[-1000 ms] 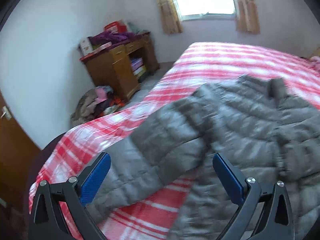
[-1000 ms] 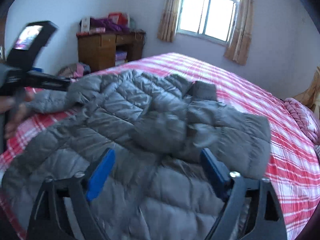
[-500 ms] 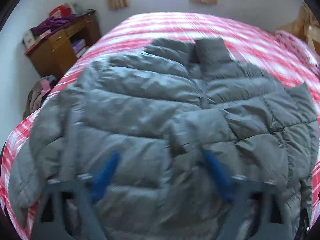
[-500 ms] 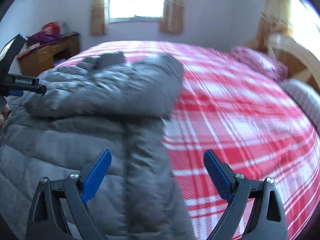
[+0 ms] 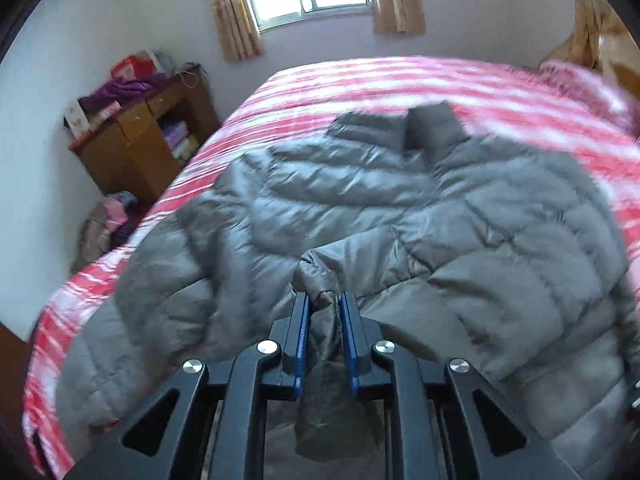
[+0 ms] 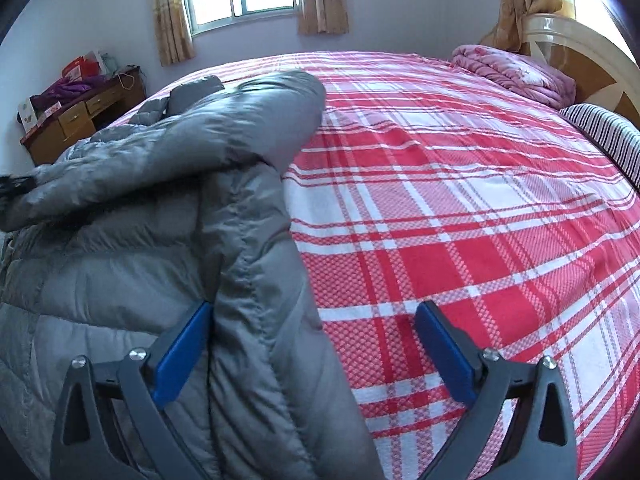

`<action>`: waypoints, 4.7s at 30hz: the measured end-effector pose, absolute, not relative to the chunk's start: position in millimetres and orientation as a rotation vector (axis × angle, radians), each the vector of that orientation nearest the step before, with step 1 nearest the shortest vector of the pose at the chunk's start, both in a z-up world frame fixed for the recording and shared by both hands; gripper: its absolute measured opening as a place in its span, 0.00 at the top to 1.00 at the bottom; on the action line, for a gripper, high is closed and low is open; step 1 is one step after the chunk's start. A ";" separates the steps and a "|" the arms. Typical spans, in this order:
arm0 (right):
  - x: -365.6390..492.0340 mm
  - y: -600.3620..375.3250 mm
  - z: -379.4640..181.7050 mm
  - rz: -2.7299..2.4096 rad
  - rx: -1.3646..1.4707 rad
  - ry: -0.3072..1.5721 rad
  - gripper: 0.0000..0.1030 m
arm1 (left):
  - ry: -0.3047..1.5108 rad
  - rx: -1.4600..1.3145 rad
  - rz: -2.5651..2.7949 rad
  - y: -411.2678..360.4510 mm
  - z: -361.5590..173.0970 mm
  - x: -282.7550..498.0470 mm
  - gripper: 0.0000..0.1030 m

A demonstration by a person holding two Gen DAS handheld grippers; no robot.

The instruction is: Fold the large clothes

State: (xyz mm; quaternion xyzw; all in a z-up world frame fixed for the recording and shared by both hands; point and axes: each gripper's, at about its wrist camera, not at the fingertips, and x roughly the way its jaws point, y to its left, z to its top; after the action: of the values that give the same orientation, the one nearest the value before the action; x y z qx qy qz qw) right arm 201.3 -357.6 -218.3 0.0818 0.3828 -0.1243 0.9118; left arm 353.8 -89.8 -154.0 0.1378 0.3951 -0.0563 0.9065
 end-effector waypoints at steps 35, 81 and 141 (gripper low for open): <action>342.9 -324.7 -209.1 -0.136 0.055 0.848 0.07 | 0.821 0.246 0.032 -108.2 -215.4 402.3 0.10; 207.0 -280.4 -157.7 -0.082 0.086 0.741 0.00 | 0.858 0.099 0.351 184.7 -151.4 295.5 0.06; 129.4 -327.3 -189.1 -0.193 0.288 0.689 0.00 | 0.374 0.437 -0.211 -147.8 -72.0 230.7 0.08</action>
State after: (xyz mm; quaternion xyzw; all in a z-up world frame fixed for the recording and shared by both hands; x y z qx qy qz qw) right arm 129.4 -327.3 -189.1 0.1405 0.3362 -0.0940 0.9265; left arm 230.7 -147.8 -72.0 0.2151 0.1843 -0.1039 0.9534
